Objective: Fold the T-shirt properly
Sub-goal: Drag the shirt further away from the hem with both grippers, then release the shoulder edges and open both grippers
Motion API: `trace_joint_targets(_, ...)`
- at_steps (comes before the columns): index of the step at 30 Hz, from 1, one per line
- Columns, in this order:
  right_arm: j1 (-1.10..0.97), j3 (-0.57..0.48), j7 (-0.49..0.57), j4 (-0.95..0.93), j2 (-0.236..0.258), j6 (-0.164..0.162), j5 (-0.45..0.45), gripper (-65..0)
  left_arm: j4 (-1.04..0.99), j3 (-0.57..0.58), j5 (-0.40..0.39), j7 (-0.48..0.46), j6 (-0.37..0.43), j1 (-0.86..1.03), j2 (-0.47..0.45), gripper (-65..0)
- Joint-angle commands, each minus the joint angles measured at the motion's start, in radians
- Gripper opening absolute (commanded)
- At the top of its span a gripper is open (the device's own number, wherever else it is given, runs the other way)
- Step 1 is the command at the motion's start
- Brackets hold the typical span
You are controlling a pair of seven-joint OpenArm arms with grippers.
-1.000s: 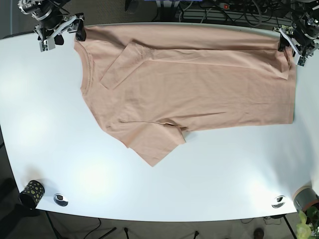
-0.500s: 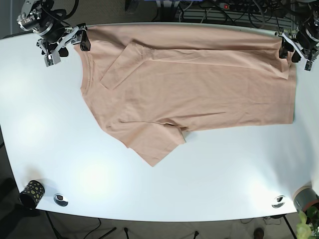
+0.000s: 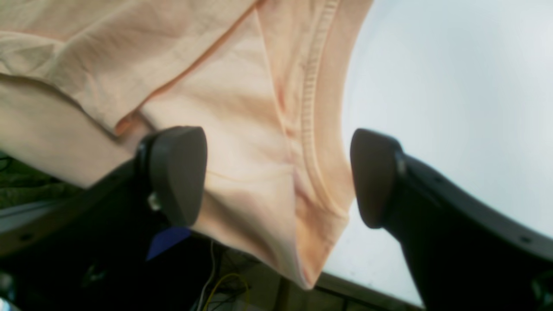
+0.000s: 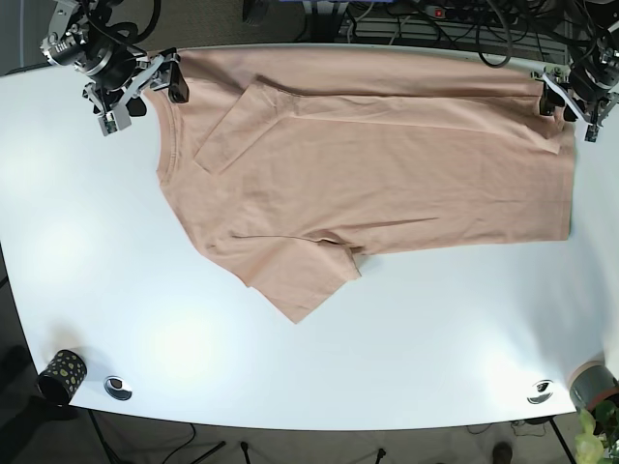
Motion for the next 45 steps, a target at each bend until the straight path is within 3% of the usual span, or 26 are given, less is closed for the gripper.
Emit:
trace_joint_targets(1, 0.000, 0.006, 0.015, 0.015, 0.010, 0.006, 0.022, -15.4, -0.004, 0.019, -0.003, -0.006, -0.001, 0.000, -0.018, -38.5)
trace_joint_targets(9, 0.000, 0.005, 0.015, 0.016, 0.010, 0.006, 0.022, -15.4, -0.004, 0.072, -0.001, -0.006, -0.001, -0.015, -0.016, -39.4)
trace_joint_targets(11, 0.000, 0.005, 0.015, 0.016, 0.009, 0.006, 0.022, -15.4, -0.006, 0.069, 0.000, -0.009, -0.001, -0.018, -0.015, -45.1)
trace_joint_targets(13, 0.000, 0.005, 0.015, 0.016, 0.009, 0.006, 0.022, -15.4, -0.004, 0.069, 0.000, -0.009, -0.001, -0.018, -0.015, -56.5)
trace_joint_targets(15, 0.000, 0.005, 0.015, 0.015, 0.009, 0.006, 0.022, -15.4, 0.000, 0.069, 0.000, -0.009, -0.001, -0.018, -0.015, -63.9)
trace_joint_targets(16, 0.000, 0.005, 0.015, 0.015, 0.007, 0.006, 0.022, -15.4, 0.005, 0.069, -0.003, -0.009, -0.001, -0.017, -0.015, -65.0)
trace_joint_targets(29, 0.000, 0.005, 0.015, 0.013, 0.005, 0.006, 0.022, -15.4, 0.158, 0.068, -0.003, -0.001, -0.001, 0.005, -0.019, -62.8)
trace_joint_targets(34, 0.002, 0.005, 0.015, 0.013, 0.005, 0.006, 0.022, -15.4, 0.189, 0.066, 0.004, 0.077, -0.001, -0.003, -0.021, -60.7)
trace_joint_targets(39, 0.002, 0.005, 0.015, 0.013, 0.005, 0.006, 0.022, -15.4, 0.183, 0.029, 0.005, 0.040, -0.001, -0.035, -0.018, -63.3)
trace_joint_targets(42, 0.002, 0.005, 0.015, 0.013, 0.005, 0.006, 0.022, -15.4, 0.181, 0.011, 0.005, 0.049, -0.001, -0.054, -0.019, -56.2)
trace_joint_targets(45, 0.002, 0.005, 0.015, 0.013, 0.005, 0.006, 0.022, -15.4, 0.181, 0.006, 0.005, 0.088, -0.001, -0.061, -0.027, -42.9)
